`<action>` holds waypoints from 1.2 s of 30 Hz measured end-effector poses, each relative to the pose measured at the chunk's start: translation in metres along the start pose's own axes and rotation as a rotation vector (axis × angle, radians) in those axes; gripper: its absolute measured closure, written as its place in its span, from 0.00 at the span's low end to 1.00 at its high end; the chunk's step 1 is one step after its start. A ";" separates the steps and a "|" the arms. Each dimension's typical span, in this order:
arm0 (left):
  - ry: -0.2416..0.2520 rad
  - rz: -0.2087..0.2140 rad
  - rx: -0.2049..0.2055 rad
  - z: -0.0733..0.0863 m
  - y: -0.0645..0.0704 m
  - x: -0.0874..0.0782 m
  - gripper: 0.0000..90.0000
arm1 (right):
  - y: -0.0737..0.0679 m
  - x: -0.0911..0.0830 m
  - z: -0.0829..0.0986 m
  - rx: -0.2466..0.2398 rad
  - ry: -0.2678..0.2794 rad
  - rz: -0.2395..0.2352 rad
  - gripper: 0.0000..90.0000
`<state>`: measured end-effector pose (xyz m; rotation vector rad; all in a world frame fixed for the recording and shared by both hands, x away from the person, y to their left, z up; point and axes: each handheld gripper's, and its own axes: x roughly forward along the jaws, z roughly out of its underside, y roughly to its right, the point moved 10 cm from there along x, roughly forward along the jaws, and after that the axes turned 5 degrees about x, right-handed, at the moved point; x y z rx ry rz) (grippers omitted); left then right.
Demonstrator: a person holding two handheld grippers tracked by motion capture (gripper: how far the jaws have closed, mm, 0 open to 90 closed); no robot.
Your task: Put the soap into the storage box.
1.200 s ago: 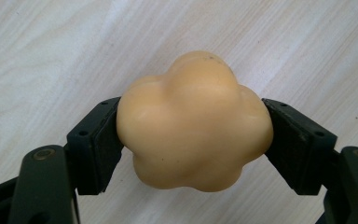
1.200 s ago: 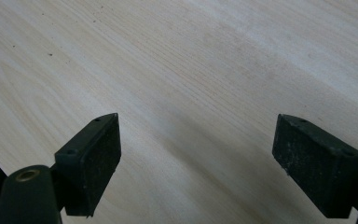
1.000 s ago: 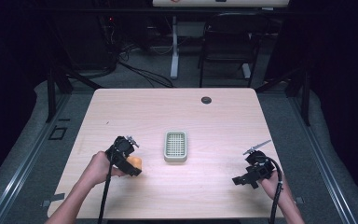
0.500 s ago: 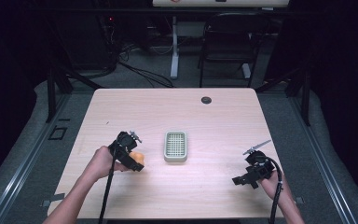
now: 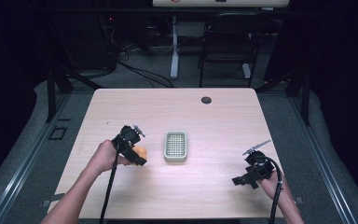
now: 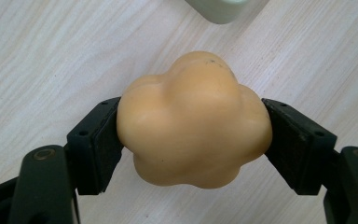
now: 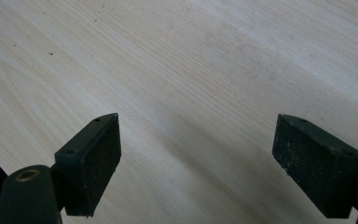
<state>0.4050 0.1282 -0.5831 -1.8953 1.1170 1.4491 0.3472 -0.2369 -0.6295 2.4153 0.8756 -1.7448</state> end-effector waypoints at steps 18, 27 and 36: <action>-0.004 -0.005 0.013 -0.016 -0.005 -0.005 0.28 | 0.002 -0.002 0.001 -0.017 -0.025 0.001 0.17; 0.007 -0.017 0.027 -0.030 -0.009 -0.012 0.28 | 0.002 -0.003 0.002 -0.028 -0.037 0.002 0.17; 0.007 -0.022 0.032 -0.040 -0.013 -0.015 0.28 | 0.002 -0.003 0.002 -0.030 -0.038 0.003 0.17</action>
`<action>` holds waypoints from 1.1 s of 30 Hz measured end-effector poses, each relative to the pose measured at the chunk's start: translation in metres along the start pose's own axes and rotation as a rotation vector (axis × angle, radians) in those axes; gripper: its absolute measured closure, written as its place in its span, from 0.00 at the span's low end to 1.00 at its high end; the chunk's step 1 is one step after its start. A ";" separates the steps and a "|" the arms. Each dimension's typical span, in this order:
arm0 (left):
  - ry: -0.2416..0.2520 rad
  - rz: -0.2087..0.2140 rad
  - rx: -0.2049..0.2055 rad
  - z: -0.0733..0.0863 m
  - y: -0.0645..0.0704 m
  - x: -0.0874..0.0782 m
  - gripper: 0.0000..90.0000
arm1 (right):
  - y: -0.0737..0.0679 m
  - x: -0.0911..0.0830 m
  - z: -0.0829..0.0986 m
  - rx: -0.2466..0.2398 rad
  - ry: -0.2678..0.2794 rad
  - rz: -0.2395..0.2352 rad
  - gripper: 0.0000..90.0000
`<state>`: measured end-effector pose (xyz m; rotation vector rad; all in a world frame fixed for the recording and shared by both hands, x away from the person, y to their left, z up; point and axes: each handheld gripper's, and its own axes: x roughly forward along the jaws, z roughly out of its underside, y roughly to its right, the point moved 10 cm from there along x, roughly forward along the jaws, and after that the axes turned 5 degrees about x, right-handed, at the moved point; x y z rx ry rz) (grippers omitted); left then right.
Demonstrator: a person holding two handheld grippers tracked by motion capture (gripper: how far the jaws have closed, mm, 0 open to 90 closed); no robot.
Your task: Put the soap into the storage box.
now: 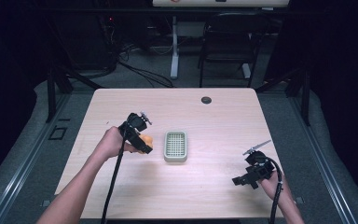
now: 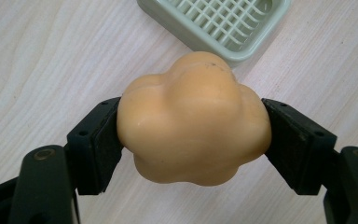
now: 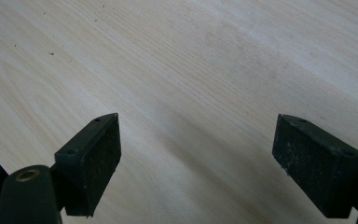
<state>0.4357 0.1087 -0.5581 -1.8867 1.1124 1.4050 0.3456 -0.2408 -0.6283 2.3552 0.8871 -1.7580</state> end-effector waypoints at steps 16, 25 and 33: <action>0.014 0.004 0.018 -0.023 -0.002 0.004 0.28 | -0.001 0.001 0.000 0.009 0.003 -0.001 0.17; 0.013 0.008 0.020 -0.029 -0.003 0.006 0.28 | -0.001 0.002 0.000 0.010 0.005 0.001 0.17; 0.009 0.010 0.024 -0.036 -0.003 0.007 0.28 | -0.002 0.001 0.000 0.002 -0.003 -0.008 0.17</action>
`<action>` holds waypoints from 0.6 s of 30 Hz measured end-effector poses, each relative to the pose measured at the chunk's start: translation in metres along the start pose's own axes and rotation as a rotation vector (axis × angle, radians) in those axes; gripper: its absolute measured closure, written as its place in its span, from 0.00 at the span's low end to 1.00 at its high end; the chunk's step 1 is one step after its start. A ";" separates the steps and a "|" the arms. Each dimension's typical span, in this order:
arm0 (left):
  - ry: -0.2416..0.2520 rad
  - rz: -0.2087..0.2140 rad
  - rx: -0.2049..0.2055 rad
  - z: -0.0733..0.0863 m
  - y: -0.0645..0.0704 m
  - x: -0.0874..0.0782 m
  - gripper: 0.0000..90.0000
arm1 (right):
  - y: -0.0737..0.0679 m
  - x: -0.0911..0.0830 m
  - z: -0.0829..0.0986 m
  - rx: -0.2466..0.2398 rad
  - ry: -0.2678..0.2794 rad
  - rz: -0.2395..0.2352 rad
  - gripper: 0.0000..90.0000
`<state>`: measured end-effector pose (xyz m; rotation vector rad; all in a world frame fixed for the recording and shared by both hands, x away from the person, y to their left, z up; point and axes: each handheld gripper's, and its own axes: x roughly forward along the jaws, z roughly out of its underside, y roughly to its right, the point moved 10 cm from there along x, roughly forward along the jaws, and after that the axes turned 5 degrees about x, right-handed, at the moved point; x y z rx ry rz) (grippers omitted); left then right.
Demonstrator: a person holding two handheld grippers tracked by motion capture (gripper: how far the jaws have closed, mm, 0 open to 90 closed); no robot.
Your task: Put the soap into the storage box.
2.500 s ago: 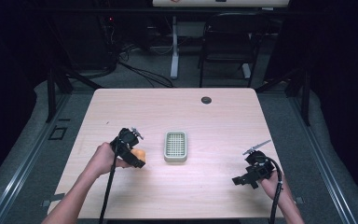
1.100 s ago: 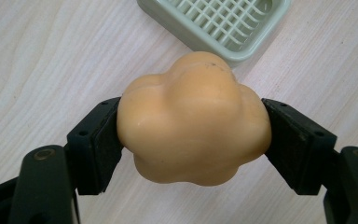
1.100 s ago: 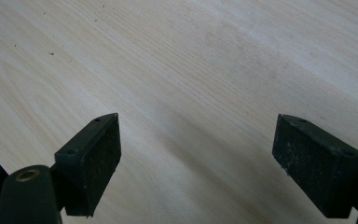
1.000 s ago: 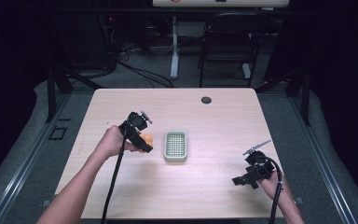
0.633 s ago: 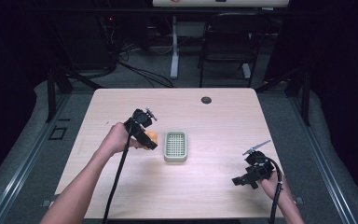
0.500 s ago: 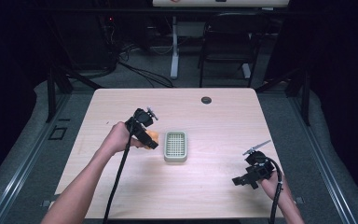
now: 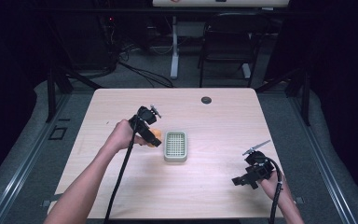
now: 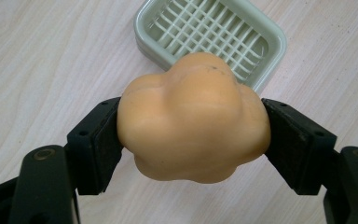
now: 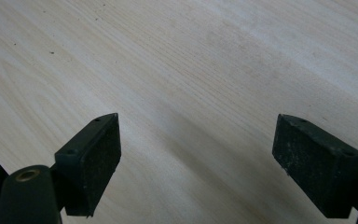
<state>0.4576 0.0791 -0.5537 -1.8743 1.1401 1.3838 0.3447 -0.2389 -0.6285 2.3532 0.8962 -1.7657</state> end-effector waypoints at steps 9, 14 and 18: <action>0.000 -0.004 0.010 -0.008 0.001 0.006 0.28 | 0.000 0.000 0.000 0.005 0.004 0.000 0.17; -0.003 0.004 0.011 -0.014 0.002 0.010 0.28 | 0.000 0.001 0.000 0.004 0.003 0.002 0.17; -0.020 0.011 0.020 -0.018 0.004 0.016 0.28 | 0.000 0.000 0.000 0.003 0.001 0.000 0.17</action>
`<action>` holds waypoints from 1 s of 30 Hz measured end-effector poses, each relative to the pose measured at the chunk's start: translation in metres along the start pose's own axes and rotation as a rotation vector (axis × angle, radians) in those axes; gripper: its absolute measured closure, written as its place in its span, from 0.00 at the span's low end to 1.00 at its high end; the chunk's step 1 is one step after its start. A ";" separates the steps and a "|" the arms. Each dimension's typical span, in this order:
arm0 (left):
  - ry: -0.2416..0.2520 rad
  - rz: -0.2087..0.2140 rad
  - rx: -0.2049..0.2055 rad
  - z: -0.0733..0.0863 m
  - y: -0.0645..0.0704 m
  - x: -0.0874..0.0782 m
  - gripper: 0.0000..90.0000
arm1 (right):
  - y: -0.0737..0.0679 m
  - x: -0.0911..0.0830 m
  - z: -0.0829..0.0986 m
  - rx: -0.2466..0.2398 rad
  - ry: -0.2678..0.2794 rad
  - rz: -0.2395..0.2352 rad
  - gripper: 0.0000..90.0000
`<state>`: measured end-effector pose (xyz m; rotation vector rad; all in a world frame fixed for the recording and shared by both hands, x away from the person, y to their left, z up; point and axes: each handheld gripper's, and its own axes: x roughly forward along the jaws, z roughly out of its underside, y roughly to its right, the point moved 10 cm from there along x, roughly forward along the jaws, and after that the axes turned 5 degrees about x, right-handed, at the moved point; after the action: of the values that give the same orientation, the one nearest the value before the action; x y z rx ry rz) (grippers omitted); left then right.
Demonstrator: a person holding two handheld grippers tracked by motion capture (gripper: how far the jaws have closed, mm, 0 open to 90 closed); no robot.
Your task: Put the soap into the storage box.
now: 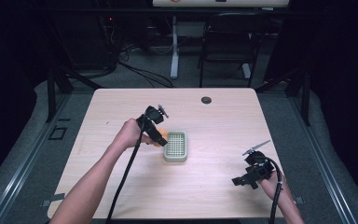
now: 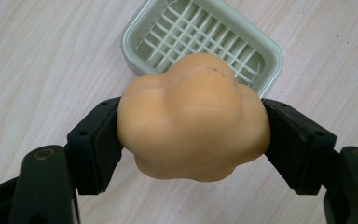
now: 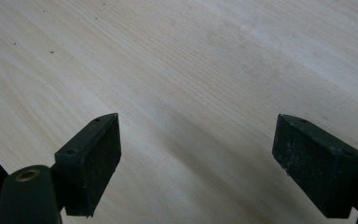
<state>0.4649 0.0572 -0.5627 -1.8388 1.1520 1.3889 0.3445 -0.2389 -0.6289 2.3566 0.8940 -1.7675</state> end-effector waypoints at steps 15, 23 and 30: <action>-0.030 0.010 0.023 -0.022 0.007 0.021 0.28 | 0.000 0.001 0.000 0.000 -0.001 0.002 0.17; -0.054 0.012 0.040 -0.029 0.011 0.033 0.28 | 0.001 0.001 0.001 -0.005 -0.008 0.004 0.17; -0.086 0.015 0.057 -0.033 0.015 0.047 0.28 | 0.002 -0.001 0.002 -0.016 -0.019 0.009 0.17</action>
<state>0.4714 0.0086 -0.5959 -1.7176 1.1516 1.4148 0.3440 -0.2415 -0.6296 2.3267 0.8903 -1.7695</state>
